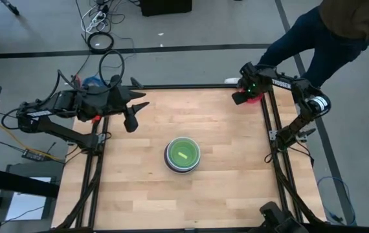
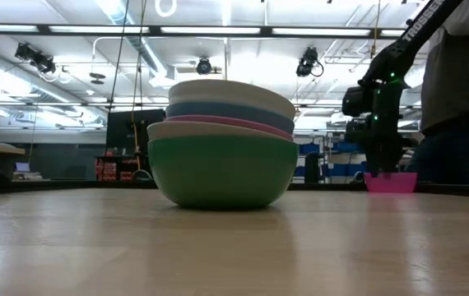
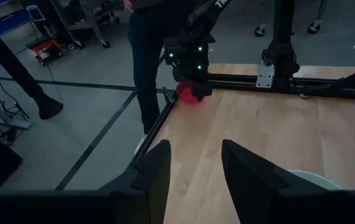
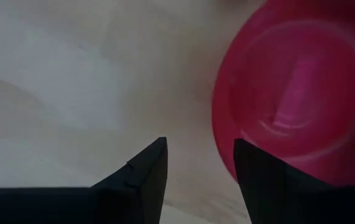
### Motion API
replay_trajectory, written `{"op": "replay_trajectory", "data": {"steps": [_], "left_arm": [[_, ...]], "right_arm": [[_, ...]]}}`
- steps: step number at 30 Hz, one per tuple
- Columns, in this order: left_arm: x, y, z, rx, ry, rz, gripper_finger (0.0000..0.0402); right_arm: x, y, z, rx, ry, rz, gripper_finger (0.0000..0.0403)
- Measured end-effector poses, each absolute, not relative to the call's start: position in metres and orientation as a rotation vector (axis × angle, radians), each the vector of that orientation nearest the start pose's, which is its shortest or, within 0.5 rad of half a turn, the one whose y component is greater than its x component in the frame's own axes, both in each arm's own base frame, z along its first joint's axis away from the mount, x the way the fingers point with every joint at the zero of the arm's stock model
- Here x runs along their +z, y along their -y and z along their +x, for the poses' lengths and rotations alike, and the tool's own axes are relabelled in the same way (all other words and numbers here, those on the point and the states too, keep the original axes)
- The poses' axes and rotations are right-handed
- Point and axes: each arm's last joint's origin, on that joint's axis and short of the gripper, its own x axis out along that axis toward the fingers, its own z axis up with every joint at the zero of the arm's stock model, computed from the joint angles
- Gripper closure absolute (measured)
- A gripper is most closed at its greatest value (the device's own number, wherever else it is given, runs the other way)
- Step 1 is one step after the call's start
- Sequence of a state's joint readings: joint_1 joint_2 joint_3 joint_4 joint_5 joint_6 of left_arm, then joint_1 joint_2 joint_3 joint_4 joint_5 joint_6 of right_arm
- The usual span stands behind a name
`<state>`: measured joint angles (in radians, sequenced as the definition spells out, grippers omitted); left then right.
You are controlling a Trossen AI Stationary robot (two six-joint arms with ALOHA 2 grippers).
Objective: Nest bowls inside each other
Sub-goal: Stack the red bowl on top of the yellow bowl
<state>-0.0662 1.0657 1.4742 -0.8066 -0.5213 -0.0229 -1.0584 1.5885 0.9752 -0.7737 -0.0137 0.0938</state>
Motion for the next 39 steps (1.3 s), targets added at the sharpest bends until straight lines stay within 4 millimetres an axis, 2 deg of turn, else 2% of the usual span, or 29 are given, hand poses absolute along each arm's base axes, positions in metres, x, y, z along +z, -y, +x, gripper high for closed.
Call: {"op": "replay_trajectory", "data": {"steps": [7,10,15,20,23,27,34,36,39], "left_arm": [[0.451,-0.003,0.179,0.452,-0.381,0.102,0.0249],[0.451,-0.003,0.179,0.45,-0.382,0.105,0.0249],[0.451,-0.003,0.179,0.45,-0.382,0.105,0.0249],[0.451,-0.003,0.179,0.45,-0.382,0.105,0.0249],[0.451,-0.003,0.179,0.45,-0.382,0.105,0.0249],[0.451,-0.003,0.179,0.45,-0.382,0.105,0.0249],[0.451,-0.004,0.179,0.487,-0.38,0.112,0.0249],[0.451,-0.004,0.179,0.495,-0.379,0.114,0.0249],[0.451,-0.004,0.179,0.507,-0.379,0.115,0.0249]], "right_arm": [[0.164,0.243,0.143,-0.898,-1.277,0.807,0.0255],[0.164,0.241,0.148,-0.868,-1.282,0.768,0.029],[0.164,0.237,0.155,-0.82,-1.3,0.718,0.0387],[0.167,0.223,0.171,-0.68,-1.294,0.72,0.0399],[0.178,0.204,0.189,-0.59,-1.268,0.656,0.0401],[0.21,0.171,0.216,-0.48,-1.185,0.525,0.0403],[0.283,0.092,0.25,-0.274,-0.989,0.358,0.0403],[0.296,0.068,0.259,-0.207,-0.954,0.335,0.0403],[0.307,0.034,0.278,-0.114,-0.939,0.292,0.0403]]}}
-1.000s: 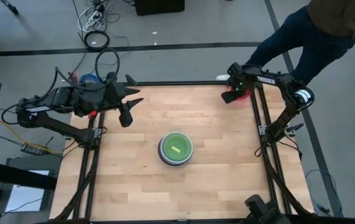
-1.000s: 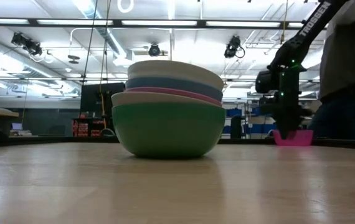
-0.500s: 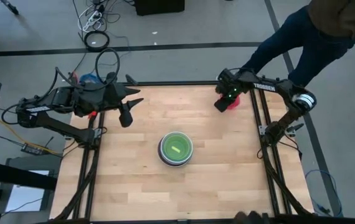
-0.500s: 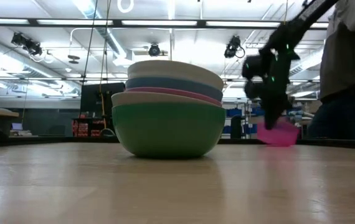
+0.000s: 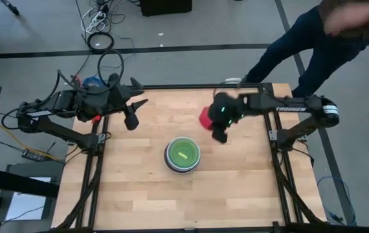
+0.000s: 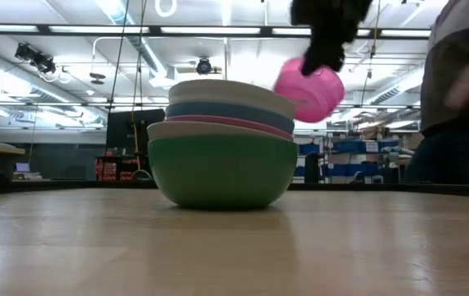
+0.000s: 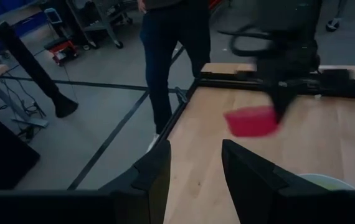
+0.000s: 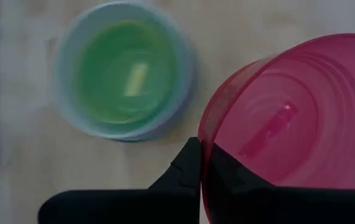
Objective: Nest bowls inside each other
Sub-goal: Stack the red bowl on top of the yellow bowl
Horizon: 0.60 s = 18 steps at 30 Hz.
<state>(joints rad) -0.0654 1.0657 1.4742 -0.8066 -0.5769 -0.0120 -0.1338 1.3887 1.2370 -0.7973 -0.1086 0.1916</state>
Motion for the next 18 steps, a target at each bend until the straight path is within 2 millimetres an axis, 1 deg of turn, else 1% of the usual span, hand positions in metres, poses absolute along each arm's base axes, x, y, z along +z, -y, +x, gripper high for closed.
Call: {"op": "replay_trajectory", "data": {"steps": [3,5,11,15,18], "left_arm": [[0.451,-0.005,0.178,0.533,-0.376,0.115,0.0249],[0.451,-0.005,0.178,0.543,-0.373,0.108,0.0249],[0.451,-0.005,0.175,0.547,-0.376,0.096,0.0249],[0.451,-0.006,0.169,0.57,-0.383,0.09,0.0249],[0.454,-0.007,0.163,0.572,-0.368,0.085,0.0249]], "right_arm": [[0.308,0.005,0.3,-0.039,-0.956,0.243,0.0403],[0.306,-0.01,0.316,-0.002,-0.971,0.217,0.0403],[0.296,-0.036,0.362,0.066,-1.001,0.163,0.0403],[0.285,-0.052,0.385,0.116,-1.03,0.152,0.0403],[0.274,-0.068,0.395,0.148,-1.074,0.146,0.0403]]}}
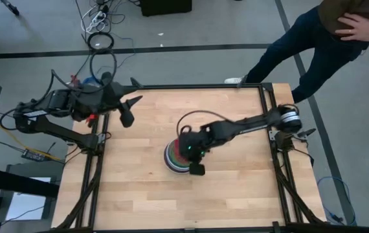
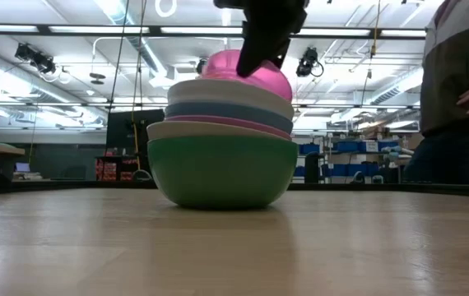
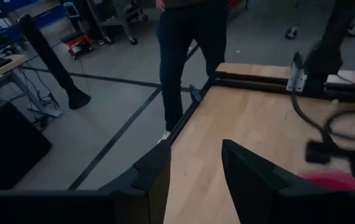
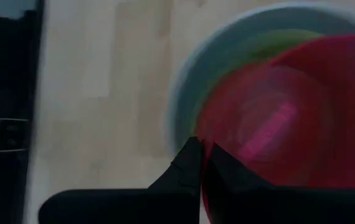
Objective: Nest bowls inside each other
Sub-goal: Stack the red bowl on top of the yellow bowl
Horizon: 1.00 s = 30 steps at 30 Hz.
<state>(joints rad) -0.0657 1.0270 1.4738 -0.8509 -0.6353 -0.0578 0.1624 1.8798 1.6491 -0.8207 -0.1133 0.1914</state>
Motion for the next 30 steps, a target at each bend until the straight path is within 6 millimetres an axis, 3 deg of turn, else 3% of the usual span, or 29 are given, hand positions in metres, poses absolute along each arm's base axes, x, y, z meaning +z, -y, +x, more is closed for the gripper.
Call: {"op": "replay_trajectory", "data": {"steps": [6,16,19,26,30], "left_arm": [[0.459,-0.007,0.15,0.574,-0.334,0.073,0.0249],[0.461,-0.008,0.144,0.579,-0.312,0.054,0.0249],[0.461,-0.008,0.144,0.58,-0.311,0.047,0.0249],[0.461,-0.008,0.144,0.58,-0.312,0.048,0.0249],[0.46,-0.008,0.144,0.58,-0.324,0.052,0.0249]], "right_arm": [[0.262,-0.095,0.402,0.198,-1.097,0.162,0.0403],[0.268,-0.099,0.408,0.201,-1.027,0.221,0.0395],[0.268,-0.099,0.407,0.204,-1.037,0.24,0.0363],[0.266,-0.099,0.406,0.181,-1.051,0.243,0.0247],[0.283,-0.107,0.408,0.194,-0.994,0.256,0.0205]]}}
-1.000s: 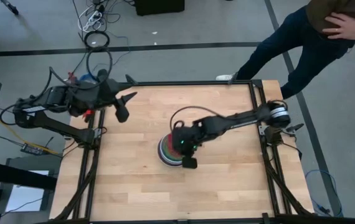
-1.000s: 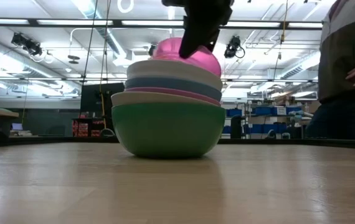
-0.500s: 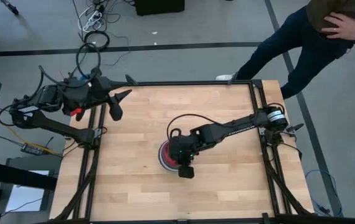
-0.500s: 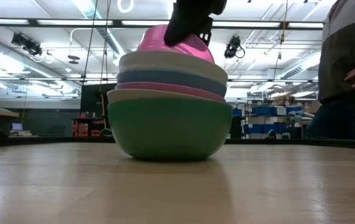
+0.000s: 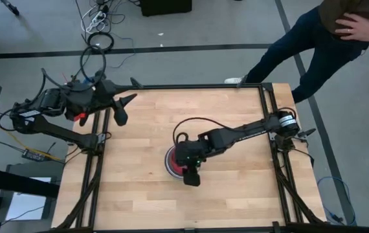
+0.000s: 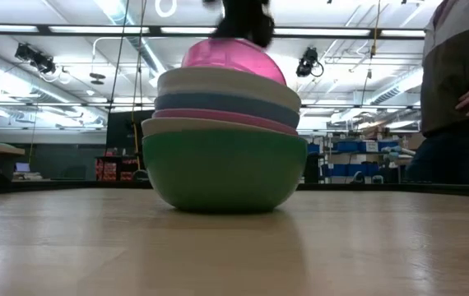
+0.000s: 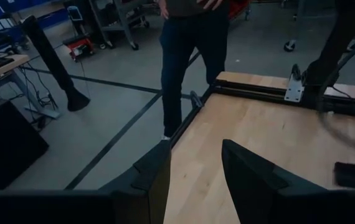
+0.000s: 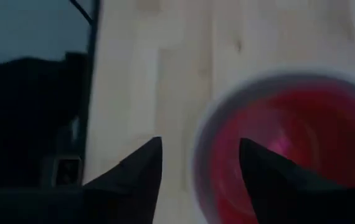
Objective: Nest bowls inside each other
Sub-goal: Stack the red bowl on top of the yellow bowl, then return to Home Position
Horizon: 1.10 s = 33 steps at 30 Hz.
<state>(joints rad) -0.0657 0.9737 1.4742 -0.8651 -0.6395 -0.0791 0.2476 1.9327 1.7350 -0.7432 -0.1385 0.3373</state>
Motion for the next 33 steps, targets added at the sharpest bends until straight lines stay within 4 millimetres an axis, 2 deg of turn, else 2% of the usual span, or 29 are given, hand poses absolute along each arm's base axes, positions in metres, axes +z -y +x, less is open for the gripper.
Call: {"op": "replay_trajectory", "data": {"steps": [3,6,12,16,26,31,33], "left_arm": [[0.459,-0.008,0.143,0.581,-0.329,0.053,0.0249],[0.459,-0.008,0.143,0.581,-0.329,0.053,0.0249],[0.459,-0.008,0.143,0.582,-0.324,0.043,0.0249],[0.459,-0.008,0.144,0.583,-0.322,0.037,0.0249],[0.459,-0.008,0.143,0.582,-0.33,0.043,0.0249],[0.459,-0.008,0.142,0.582,-0.328,0.043,0.0249],[0.46,-0.008,0.141,0.583,-0.323,0.039,0.0249]], "right_arm": [[0.297,-0.12,0.407,0.19,-0.935,0.219,0.0204],[0.293,-0.126,0.404,0.183,-0.961,0.216,0.0228],[0.282,-0.118,0.404,0.115,-0.982,0.182,0.0304],[0.276,-0.11,0.405,0.097,-0.997,0.185,0.0335],[0.281,-0.11,0.407,0.117,-0.971,0.185,0.0333],[0.251,-0.11,0.412,0.101,-1.057,0.187,0.0331],[0.246,-0.11,0.415,0.1,-1.059,0.176,0.0331]]}}
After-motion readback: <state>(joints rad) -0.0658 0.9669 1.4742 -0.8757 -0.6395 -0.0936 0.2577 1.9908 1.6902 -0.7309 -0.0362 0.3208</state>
